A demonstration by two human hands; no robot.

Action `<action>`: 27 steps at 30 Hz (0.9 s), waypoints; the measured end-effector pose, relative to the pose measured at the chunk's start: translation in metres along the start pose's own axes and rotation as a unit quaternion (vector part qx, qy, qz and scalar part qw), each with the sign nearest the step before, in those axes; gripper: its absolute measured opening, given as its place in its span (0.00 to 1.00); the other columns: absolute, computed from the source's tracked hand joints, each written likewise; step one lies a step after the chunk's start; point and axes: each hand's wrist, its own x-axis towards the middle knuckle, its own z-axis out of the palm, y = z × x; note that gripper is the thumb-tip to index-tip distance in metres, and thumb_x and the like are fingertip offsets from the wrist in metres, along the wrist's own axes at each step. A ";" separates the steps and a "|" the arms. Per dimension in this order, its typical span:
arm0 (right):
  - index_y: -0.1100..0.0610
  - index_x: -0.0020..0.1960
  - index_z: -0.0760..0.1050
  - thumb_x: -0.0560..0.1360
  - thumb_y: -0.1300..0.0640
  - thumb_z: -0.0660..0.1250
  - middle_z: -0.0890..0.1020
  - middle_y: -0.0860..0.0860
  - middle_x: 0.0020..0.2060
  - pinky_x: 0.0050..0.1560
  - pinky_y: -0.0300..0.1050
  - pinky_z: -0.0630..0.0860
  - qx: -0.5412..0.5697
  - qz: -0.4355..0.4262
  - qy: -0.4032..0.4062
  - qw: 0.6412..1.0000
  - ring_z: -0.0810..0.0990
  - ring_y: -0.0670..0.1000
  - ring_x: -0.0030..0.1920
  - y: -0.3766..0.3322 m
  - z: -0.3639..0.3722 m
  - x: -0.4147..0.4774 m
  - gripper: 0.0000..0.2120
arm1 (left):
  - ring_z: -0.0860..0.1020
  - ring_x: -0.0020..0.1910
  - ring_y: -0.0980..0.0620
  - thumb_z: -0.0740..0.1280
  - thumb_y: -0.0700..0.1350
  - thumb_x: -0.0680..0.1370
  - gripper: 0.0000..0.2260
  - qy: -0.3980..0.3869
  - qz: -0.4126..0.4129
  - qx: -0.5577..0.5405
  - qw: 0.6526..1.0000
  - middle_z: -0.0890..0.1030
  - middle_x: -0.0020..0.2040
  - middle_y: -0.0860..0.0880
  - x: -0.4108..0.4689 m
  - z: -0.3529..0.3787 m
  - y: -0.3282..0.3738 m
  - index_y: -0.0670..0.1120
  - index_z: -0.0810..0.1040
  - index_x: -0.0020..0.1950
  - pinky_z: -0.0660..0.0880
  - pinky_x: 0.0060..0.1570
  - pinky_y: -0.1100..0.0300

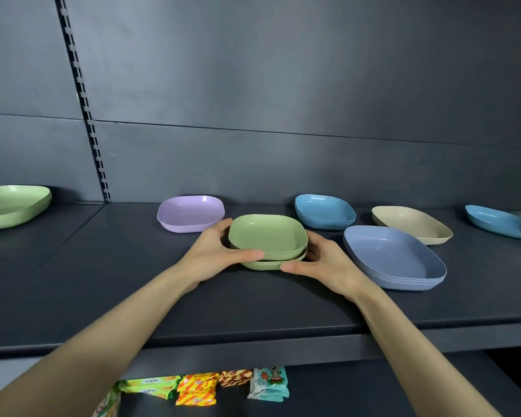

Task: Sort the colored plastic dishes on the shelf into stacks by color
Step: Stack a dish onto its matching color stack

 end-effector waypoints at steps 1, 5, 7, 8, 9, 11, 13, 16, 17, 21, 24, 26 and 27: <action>0.44 0.56 0.73 0.66 0.65 0.76 0.81 0.44 0.55 0.60 0.36 0.74 0.001 -0.002 0.000 1.000 0.80 0.41 0.56 -0.001 0.000 0.000 0.25 | 0.80 0.53 0.56 0.80 0.53 0.59 0.25 -0.002 -0.002 0.003 1.000 0.83 0.50 0.54 0.000 0.000 0.000 0.50 0.77 0.52 0.76 0.55 0.59; 0.44 0.53 0.72 0.65 0.66 0.76 0.81 0.41 0.51 0.52 0.32 0.75 0.009 -0.001 0.011 1.000 0.80 0.38 0.52 0.002 0.000 0.000 0.25 | 0.80 0.51 0.57 0.79 0.44 0.65 0.20 0.000 -0.001 0.016 1.000 0.82 0.50 0.53 0.000 0.003 0.000 0.49 0.76 0.52 0.76 0.50 0.65; 0.43 0.53 0.72 0.65 0.65 0.77 0.80 0.41 0.52 0.55 0.33 0.75 0.009 0.004 0.017 1.000 0.80 0.39 0.53 0.003 0.000 0.000 0.26 | 0.80 0.51 0.58 0.79 0.44 0.65 0.20 0.000 -0.003 0.017 1.000 0.82 0.51 0.53 0.000 0.002 0.001 0.49 0.76 0.53 0.76 0.49 0.66; 0.43 0.54 0.71 0.65 0.65 0.77 0.80 0.41 0.53 0.57 0.34 0.75 0.007 0.005 0.019 1.000 0.80 0.40 0.55 0.004 0.000 0.000 0.26 | 0.80 0.51 0.58 0.79 0.44 0.66 0.19 -0.002 -0.004 0.016 1.000 0.83 0.50 0.53 0.000 0.002 0.001 0.49 0.76 0.53 0.76 0.49 0.66; 0.43 0.57 0.71 0.65 0.64 0.77 0.80 0.41 0.54 0.60 0.36 0.74 0.008 0.006 0.022 1.000 0.79 0.40 0.56 0.004 0.000 0.000 0.28 | 0.80 0.51 0.57 0.78 0.45 0.66 0.18 -0.004 -0.006 0.014 1.000 0.83 0.50 0.52 0.000 0.001 0.001 0.48 0.76 0.52 0.75 0.50 0.66; 0.50 0.67 0.68 0.65 0.60 0.78 0.78 0.41 0.58 0.63 0.37 0.73 0.005 0.013 0.026 1.000 0.78 0.41 0.59 0.005 0.000 0.000 0.35 | 0.80 0.52 0.56 0.78 0.45 0.67 0.16 -0.002 -0.010 0.010 1.000 0.83 0.50 0.52 0.000 0.000 0.000 0.47 0.77 0.52 0.75 0.53 0.63; 0.53 0.73 0.63 0.64 0.56 0.79 0.77 0.43 0.63 0.65 0.41 0.72 -0.007 0.013 0.023 1.000 0.76 0.43 0.62 0.006 0.000 0.000 0.42 | 0.80 0.53 0.57 0.77 0.45 0.68 0.17 0.003 -0.012 0.010 1.000 0.82 0.52 0.52 0.000 0.000 -0.001 0.46 0.76 0.53 0.76 0.55 0.62; 0.56 0.74 0.63 0.65 0.57 0.78 0.74 0.49 0.67 0.68 0.44 0.70 -0.018 0.009 0.028 0.999 0.75 0.46 0.64 0.006 0.002 -0.001 0.42 | 0.80 0.53 0.58 0.78 0.45 0.68 0.19 0.007 -0.009 0.011 1.000 0.82 0.53 0.53 0.000 0.001 -0.001 0.47 0.76 0.55 0.76 0.55 0.63; 0.57 0.74 0.62 0.65 0.57 0.78 0.72 0.50 0.68 0.69 0.45 0.69 -0.020 0.008 0.034 0.999 0.74 0.47 0.66 0.005 0.003 -0.001 0.43 | 0.80 0.53 0.58 0.78 0.44 0.68 0.19 0.009 -0.007 0.011 1.000 0.82 0.53 0.53 -0.001 0.002 -0.001 0.49 0.76 0.55 0.76 0.55 0.63; 0.55 0.74 0.62 0.63 0.53 0.79 0.74 0.48 0.67 0.68 0.44 0.70 -0.024 0.000 0.030 0.999 0.75 0.45 0.64 0.003 0.004 -0.002 0.44 | 0.80 0.52 0.61 0.79 0.45 0.66 0.21 0.016 -0.002 0.024 1.000 0.83 0.52 0.55 -0.002 0.003 0.000 0.52 0.76 0.55 0.76 0.54 0.64; 0.44 0.69 0.67 0.66 0.57 0.77 0.79 0.41 0.59 0.61 0.35 0.72 -0.037 -0.005 0.020 0.999 0.78 0.40 0.59 0.001 0.003 -0.003 0.35 | 0.80 0.52 0.62 0.80 0.54 0.59 0.27 0.017 -0.003 0.031 0.999 0.83 0.52 0.57 -0.003 0.002 -0.001 0.55 0.76 0.54 0.75 0.55 0.62; 0.37 0.62 0.67 0.67 0.57 0.77 0.80 0.40 0.57 0.59 0.32 0.72 -0.051 -0.004 0.021 0.998 0.78 0.38 0.57 -0.001 0.002 -0.003 0.31 | 0.80 0.52 0.62 0.78 0.58 0.55 0.30 0.019 -0.007 0.033 0.999 0.83 0.52 0.57 -0.003 0.002 -0.001 0.54 0.76 0.55 0.76 0.56 0.62; 0.36 0.60 0.67 0.67 0.57 0.77 0.80 0.39 0.56 0.58 0.31 0.72 -0.060 -0.002 0.020 0.998 0.78 0.37 0.57 -0.001 0.002 -0.003 0.30 | 0.80 0.52 0.61 0.78 0.58 0.55 0.31 0.020 -0.008 0.035 0.999 0.83 0.52 0.57 -0.003 0.002 -0.001 0.54 0.77 0.55 0.76 0.56 0.61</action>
